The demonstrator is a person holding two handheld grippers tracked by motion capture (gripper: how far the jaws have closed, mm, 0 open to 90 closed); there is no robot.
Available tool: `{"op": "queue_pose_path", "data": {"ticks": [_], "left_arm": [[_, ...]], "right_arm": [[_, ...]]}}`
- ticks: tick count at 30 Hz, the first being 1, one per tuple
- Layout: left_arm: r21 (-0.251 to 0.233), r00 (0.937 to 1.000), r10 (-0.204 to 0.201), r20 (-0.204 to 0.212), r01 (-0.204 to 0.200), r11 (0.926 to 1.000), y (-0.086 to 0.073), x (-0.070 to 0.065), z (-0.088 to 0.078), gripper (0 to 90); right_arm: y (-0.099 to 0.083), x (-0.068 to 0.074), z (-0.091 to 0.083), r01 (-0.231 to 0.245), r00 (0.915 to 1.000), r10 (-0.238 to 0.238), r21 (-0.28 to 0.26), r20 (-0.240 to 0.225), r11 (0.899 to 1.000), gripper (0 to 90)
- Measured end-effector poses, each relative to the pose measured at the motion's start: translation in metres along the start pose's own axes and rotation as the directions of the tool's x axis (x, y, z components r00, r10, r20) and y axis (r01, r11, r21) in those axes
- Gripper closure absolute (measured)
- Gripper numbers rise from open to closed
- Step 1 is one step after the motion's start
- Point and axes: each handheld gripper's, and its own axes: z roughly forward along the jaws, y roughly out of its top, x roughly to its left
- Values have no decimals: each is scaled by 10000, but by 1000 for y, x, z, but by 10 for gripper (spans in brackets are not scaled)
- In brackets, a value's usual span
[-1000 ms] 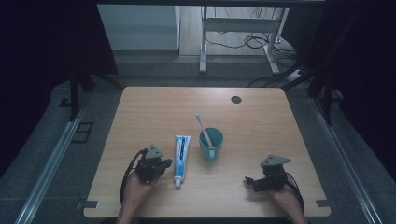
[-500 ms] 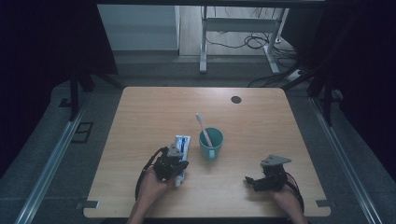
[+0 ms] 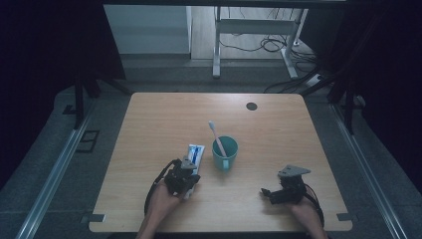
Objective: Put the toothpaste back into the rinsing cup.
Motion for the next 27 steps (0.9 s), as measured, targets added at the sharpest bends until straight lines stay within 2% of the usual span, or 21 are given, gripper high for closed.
{"op": "queue_pose_path", "data": {"ticks": [10,15,20,27], "left_arm": [[167,9995,-162,-286,167,9997,-10,15,-9,891],[251,9993,-205,-299,213,9995,-14,19,-10,879],[166,9998,-51,-209,54,9998,-11,19,-12,792],[94,9980,-6,-624,12,10000,-3,23,-22,611]], "right_arm": [[0,0,0,3,10000,-3,-10,18,10000,3],[0,0,0,-2,10000,2,-2,18,10000,3],[0,0,0,-2,10000,2,-5,23,10000,3],[0,0,0,-46,10000,46,19,22,10000,4]]}}
